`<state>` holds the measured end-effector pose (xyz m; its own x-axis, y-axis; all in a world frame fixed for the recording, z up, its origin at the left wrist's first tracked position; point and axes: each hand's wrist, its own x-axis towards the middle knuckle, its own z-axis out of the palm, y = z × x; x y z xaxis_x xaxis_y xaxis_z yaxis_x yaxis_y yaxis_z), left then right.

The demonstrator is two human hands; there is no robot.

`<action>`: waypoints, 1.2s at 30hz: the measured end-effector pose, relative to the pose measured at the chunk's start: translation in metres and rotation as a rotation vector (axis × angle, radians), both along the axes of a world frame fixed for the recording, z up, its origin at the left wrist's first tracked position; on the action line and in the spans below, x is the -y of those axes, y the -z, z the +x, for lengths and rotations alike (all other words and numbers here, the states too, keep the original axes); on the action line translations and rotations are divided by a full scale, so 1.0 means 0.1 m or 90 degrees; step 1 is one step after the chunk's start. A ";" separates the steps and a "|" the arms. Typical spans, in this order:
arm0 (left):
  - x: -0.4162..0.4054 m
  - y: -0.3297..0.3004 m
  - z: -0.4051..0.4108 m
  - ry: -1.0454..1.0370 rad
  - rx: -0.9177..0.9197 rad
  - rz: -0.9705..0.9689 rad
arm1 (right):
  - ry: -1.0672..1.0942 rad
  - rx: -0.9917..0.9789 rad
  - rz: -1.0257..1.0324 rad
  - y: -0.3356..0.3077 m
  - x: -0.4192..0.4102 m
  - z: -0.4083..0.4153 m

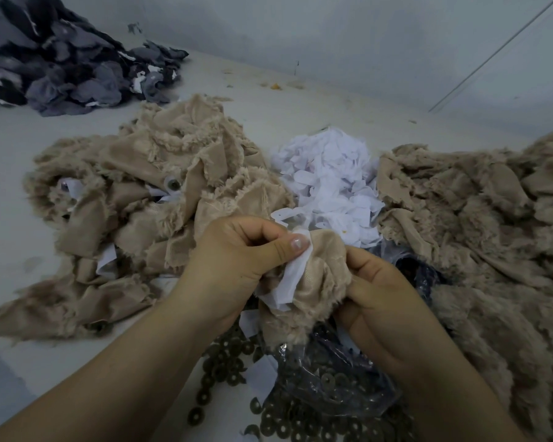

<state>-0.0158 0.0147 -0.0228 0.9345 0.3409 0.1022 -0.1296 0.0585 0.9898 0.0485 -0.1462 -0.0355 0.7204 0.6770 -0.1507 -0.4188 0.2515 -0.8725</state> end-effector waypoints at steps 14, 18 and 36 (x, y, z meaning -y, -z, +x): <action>0.11 -0.02 -0.02 0.010 0.025 0.019 | 0.222 0.517 -0.225 0.09 0.01 -0.04; 0.12 -0.05 0.00 -0.018 0.052 0.008 | 0.108 0.291 -0.207 0.09 -0.01 -0.06; 0.12 -0.02 0.02 -0.021 0.087 0.105 | 0.096 0.003 -0.037 -0.02 -0.02 -0.07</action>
